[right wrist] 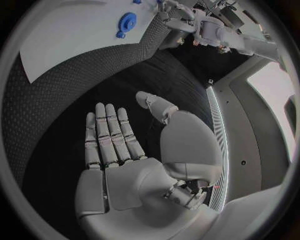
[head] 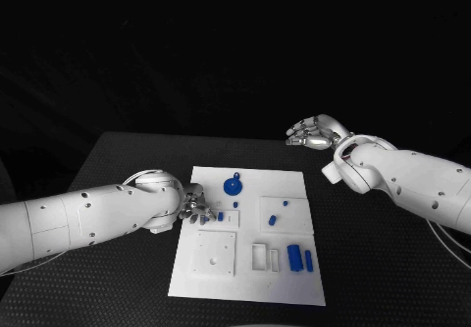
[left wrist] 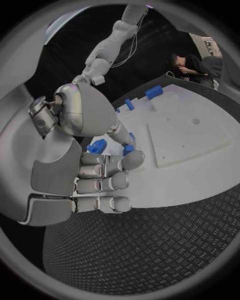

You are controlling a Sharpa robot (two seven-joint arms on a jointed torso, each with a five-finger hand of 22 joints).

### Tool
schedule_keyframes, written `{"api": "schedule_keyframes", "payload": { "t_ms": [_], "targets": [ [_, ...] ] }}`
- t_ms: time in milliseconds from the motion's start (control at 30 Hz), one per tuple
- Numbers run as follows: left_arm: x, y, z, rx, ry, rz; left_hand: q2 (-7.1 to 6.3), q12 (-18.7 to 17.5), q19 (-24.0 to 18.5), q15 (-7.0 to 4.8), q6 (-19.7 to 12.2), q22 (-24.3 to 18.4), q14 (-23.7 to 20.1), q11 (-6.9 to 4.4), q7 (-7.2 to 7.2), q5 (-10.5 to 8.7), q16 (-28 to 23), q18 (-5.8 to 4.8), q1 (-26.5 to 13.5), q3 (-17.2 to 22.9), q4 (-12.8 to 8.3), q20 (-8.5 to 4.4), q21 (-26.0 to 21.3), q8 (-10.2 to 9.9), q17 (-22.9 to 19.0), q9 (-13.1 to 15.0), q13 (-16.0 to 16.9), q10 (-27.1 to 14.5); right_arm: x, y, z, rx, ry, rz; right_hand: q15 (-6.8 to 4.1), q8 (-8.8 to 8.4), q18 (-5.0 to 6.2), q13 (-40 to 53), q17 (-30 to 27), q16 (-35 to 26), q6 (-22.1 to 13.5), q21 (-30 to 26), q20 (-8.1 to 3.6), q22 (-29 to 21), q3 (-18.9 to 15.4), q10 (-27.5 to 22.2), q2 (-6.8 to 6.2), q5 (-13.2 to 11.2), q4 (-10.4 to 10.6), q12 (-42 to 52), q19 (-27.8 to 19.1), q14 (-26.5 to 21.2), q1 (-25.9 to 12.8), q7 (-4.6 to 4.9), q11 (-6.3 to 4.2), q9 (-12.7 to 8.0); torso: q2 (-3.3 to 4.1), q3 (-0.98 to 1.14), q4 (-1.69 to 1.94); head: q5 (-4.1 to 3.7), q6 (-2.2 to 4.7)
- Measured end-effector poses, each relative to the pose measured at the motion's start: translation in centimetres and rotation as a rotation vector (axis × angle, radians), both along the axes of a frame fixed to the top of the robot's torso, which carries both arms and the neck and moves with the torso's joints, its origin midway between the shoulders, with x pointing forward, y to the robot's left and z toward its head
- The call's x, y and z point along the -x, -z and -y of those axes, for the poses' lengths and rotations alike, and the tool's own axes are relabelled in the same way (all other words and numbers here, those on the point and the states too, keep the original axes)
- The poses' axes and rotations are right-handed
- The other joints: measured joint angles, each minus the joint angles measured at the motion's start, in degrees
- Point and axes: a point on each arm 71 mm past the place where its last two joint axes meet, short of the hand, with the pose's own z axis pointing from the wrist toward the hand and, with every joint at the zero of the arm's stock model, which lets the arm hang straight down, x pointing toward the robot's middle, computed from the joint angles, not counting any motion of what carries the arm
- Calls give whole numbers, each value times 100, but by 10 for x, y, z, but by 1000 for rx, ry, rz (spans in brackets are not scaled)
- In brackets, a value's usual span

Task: Assemble the parts on the task board

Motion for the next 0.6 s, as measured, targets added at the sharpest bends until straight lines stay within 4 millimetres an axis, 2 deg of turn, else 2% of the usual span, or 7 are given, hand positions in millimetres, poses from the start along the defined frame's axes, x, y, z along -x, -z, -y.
{"api": "schedule_keyframes", "payload": {
  "t_ms": [100, 433, 500, 600],
  "targets": [
    [-1, 0, -1, -3, -2, 3, -35, 12, 0, 0, 11, 0, 0, 0, -11, -101, 27, 0, -35, -38, 79, 0, 3, 24, 0, 18, 0, 0, 0, 0, 0, 0, 0, 0, 0, 0, 0, 0, -5, 0, 0, 0, 0, 0, 0, 21, 0, 0, 0, 0, 0, 0, 0, 0, -21, 0, 0, -1, 0, -3, 5],
    [-4, 0, -2, -8, -5, 14, -74, 61, 0, 1, 30, 0, 0, -22, -30, -102, 67, 0, -74, -79, 172, 0, 23, 66, 9, 43, 21, 23, 0, 1, 0, -1, 1, -1, 0, 0, 0, 0, -6, 0, 1, 0, 0, 6, 0, 21, 0, 0, 0, -23, 0, 0, 0, -1, -21, -5, 0, -7, -1, -21, 17],
    [-4, 0, -1, -8, -6, 16, -124, 76, 0, 1, 30, 1, 0, -22, -30, -102, 67, 0, -124, -83, 257, 0, 23, 66, 13, 51, 29, 23, 0, 1, 0, -1, 1, -2, 0, 0, 0, 0, -6, 0, 1, 0, 0, 6, 0, 21, 0, 0, 0, -22, 0, 0, 0, -1, -21, -5, 0, -7, 0, -24, 17],
    [-5, 0, -1, -7, -6, 19, -124, 95, 0, 1, 31, 1, 0, -22, -31, -101, 67, 1, -124, -76, 300, 0, 23, 67, 16, 58, 36, 23, 0, 1, 0, -2, 0, -2, 0, 0, 0, 0, -6, 0, 1, 0, 0, 6, -9, 21, 0, 0, -10, -23, 0, 0, 0, -1, -21, -5, -1, -7, 0, -29, 18]
  ]
}}
